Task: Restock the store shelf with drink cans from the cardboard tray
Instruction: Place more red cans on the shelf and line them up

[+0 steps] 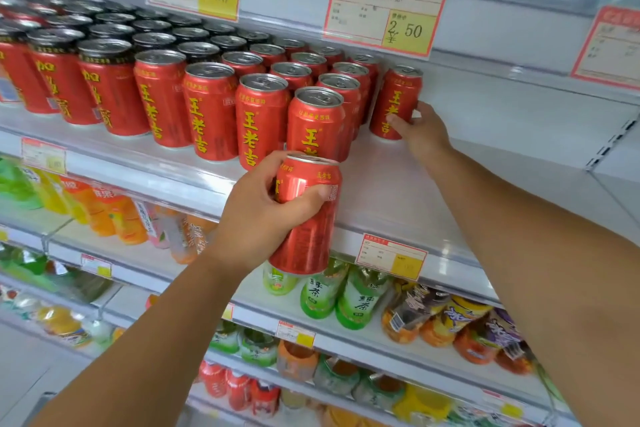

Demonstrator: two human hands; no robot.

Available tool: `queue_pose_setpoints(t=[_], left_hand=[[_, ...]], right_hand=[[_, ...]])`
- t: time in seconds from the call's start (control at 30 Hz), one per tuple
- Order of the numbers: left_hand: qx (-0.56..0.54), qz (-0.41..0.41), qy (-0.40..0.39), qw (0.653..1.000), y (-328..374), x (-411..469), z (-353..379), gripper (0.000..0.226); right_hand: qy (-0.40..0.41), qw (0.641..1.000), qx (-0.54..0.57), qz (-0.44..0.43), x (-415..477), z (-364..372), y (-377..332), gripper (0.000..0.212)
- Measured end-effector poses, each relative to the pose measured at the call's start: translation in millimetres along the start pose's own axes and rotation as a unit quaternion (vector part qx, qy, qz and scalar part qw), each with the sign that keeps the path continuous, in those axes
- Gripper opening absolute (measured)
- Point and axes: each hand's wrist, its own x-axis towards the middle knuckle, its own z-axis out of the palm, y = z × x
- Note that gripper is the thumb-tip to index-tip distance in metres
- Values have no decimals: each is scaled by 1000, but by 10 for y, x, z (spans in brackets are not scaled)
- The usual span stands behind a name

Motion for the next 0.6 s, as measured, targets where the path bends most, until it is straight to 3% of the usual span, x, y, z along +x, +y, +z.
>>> queue_pose_setpoints(t=[0.43, 0.6], left_hand=[[-10, 12, -9, 1000, -1, -6, -13, 51], [-18, -4, -13, 1000, 61, -31, -13, 48]], right_hand=[[14, 996, -86, 9, 182, 169, 110, 69], [-15, 996, -44, 82, -29, 11, -72, 84]])
